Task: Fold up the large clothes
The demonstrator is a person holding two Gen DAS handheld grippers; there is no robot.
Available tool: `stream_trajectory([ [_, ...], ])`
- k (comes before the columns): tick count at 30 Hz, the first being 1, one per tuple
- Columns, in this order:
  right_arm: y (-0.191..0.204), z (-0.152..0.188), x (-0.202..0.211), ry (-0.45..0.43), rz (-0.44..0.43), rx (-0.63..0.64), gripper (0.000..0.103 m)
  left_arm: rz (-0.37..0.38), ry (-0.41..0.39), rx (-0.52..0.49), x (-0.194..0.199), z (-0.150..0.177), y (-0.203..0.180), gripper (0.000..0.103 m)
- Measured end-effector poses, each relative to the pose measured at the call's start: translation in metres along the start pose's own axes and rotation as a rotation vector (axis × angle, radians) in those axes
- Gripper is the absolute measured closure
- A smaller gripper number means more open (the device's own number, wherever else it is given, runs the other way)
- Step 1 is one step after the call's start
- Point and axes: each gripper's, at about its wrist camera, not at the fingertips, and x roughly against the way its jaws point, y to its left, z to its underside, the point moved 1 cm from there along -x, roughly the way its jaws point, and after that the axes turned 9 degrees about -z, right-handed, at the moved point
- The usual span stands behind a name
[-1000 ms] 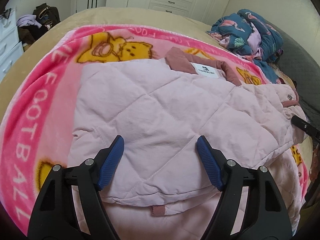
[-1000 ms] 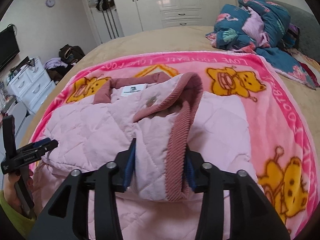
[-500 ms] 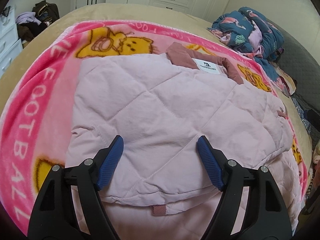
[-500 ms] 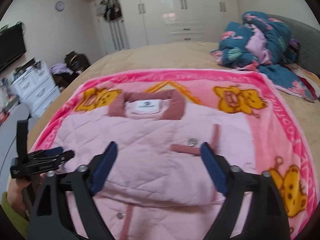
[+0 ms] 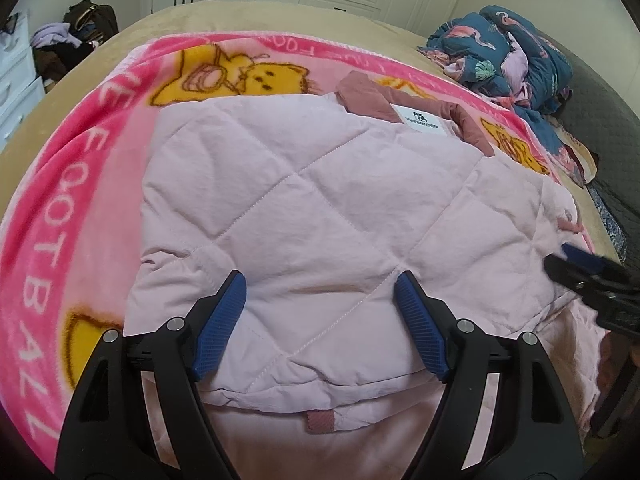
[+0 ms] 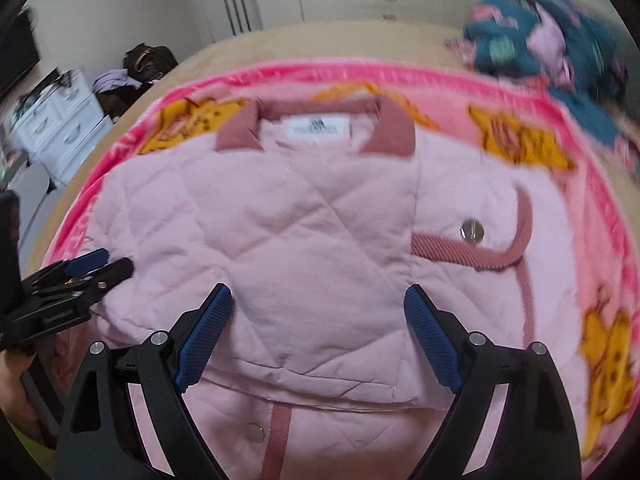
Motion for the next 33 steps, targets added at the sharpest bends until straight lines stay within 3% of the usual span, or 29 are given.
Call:
stream_trajectory([
  [7, -0.001, 0.011, -0.015, -0.013, 0.021, 0.025, 0.009, -0.007, -0.001, -0.007, -0.001, -0.001, -0.002, 0.033],
  [17, -0.001, 0.012, 0.004, -0.029, 0.008, -0.043, 0.006, -0.014, -0.006, -0.013, 0.003, -0.001, -0.005, 0.029],
  [30, -0.002, 0.021, 0.021, -0.071, -0.014, -0.082, 0.004, 0.009, 0.0, -0.022, 0.011, -0.005, -0.011, 0.009],
  [33, -0.002, 0.021, 0.024, -0.077, -0.016, -0.09, 0.004, 0.009, -0.005, -0.013, 0.015, -0.006, -0.011, 0.009],
])
